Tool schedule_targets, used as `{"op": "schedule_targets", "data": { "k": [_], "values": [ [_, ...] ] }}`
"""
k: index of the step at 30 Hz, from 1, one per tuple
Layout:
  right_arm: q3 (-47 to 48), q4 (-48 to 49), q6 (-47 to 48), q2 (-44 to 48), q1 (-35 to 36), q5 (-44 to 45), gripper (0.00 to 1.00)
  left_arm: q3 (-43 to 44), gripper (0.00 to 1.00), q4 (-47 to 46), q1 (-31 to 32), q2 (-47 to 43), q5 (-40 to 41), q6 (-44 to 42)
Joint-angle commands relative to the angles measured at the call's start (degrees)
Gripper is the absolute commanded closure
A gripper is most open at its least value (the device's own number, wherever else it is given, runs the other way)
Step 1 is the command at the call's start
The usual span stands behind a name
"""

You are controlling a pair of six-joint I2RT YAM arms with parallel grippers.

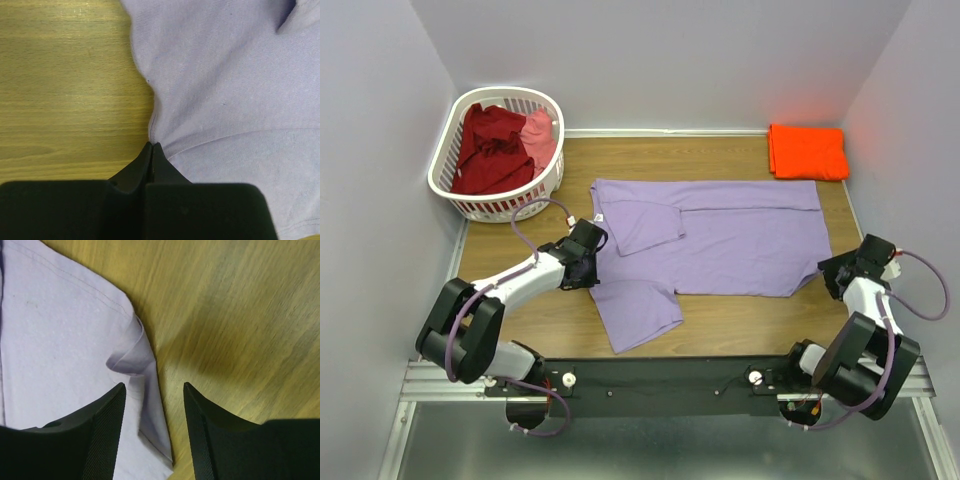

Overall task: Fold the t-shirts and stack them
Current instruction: Fold the tshirt

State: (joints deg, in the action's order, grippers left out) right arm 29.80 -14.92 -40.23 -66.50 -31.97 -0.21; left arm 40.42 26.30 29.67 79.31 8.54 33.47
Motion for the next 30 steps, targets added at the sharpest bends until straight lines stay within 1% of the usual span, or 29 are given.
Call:
{"op": "schedule_targets", "data": {
  "k": [1,5,11,13,17,26,27,30],
  "values": [
    [-3.2,5.7,-2.1,1.3,-2.6,-7.7,0.43,0.9,1.00,1.6,0.1,0.8,1.7,0.1],
    [-5.0,8.8,-2.3,1.1,-4.7,-11.6,0.42,1.0,1.00,1.6,0.1,1.1,1.6,-0.1],
    [-5.8,11.9,-2.7,-0.2,-5.7,-14.6,0.42,1.0,1.00,1.6,0.2,1.1,1.5,-0.1],
    [-5.7,13.0,-3.0,-1.0,-5.9,-15.8,0.43,0.9,1.00,1.6,0.1,1.2,1.5,-0.1],
    [-5.5,14.1,-3.0,-2.9,-6.3,-17.9,0.47,1.0,1.00,1.6,0.2,1.2,1.4,-0.1],
    [-6.2,14.4,-2.7,-4.6,-6.5,-18.2,0.47,1.1,1.00,1.6,0.2,1.9,0.9,-0.4],
    [-6.3,16.1,-2.8,-4.9,-6.5,-18.3,0.47,1.1,1.00,1.6,0.2,1.9,0.9,-0.4],
    [-6.5,16.4,-2.8,-5.4,-6.6,-18.2,0.47,1.1,1.00,1.5,0.2,1.9,0.9,-0.5]
  ]
}}
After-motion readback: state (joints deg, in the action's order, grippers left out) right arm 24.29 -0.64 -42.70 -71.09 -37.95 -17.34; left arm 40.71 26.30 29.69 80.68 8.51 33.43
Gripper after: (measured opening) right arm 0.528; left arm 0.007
